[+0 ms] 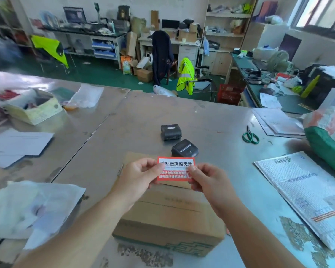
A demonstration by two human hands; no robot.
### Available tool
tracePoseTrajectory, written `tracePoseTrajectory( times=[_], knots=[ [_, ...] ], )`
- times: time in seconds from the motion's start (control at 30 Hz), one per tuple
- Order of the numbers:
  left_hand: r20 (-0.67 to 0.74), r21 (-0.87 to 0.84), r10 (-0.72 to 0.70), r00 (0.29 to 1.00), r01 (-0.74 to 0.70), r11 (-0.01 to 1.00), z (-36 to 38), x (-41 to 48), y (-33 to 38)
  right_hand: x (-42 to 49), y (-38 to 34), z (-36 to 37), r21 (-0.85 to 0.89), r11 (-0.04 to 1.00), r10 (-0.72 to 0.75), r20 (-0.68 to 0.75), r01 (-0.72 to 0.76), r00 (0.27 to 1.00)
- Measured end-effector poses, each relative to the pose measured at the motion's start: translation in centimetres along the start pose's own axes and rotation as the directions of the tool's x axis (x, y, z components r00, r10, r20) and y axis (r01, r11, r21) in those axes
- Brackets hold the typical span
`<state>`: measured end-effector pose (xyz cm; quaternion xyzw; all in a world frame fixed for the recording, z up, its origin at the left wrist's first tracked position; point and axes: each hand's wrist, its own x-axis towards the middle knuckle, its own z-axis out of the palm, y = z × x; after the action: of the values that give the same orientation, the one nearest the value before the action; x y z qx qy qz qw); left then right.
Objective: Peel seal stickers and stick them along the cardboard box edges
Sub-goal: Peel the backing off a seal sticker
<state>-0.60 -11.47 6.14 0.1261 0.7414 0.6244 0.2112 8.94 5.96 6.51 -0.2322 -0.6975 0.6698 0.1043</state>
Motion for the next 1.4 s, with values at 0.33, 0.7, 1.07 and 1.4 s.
tracePoseTrajectory(
  times=[0.33, 0.7, 1.07, 1.4],
  knots=[
    [-0.204, 0.276, 0.081, 0.976, -0.022, 0.961, -7.5, 1.1, -2.2, 2.3, -0.5, 8.9, -0.526, 0.85, -0.08, -0.076, 0.028, 0.994],
    [0.096, -0.24, -0.081, 0.992, 0.102, 0.965, -12.1, 1.8, -4.3, 2.9, 0.2, 13.6, -0.527, 0.848, -0.04, -0.163, -0.053, 0.986],
    [0.181, -0.53, -0.118, 0.976, 0.198, 0.824, -12.4, 2.9, -5.3, 2.7, 0.4, 16.0, -0.525, 0.85, -0.149, -0.188, 0.029, 0.971],
    [0.214, -0.686, -0.156, 0.964, 0.262, 0.679, -12.5, 3.1, -5.6, 1.7, 1.9, 16.0, -0.511, 0.789, -0.338, 0.1, 0.34, 0.936]
  ],
)
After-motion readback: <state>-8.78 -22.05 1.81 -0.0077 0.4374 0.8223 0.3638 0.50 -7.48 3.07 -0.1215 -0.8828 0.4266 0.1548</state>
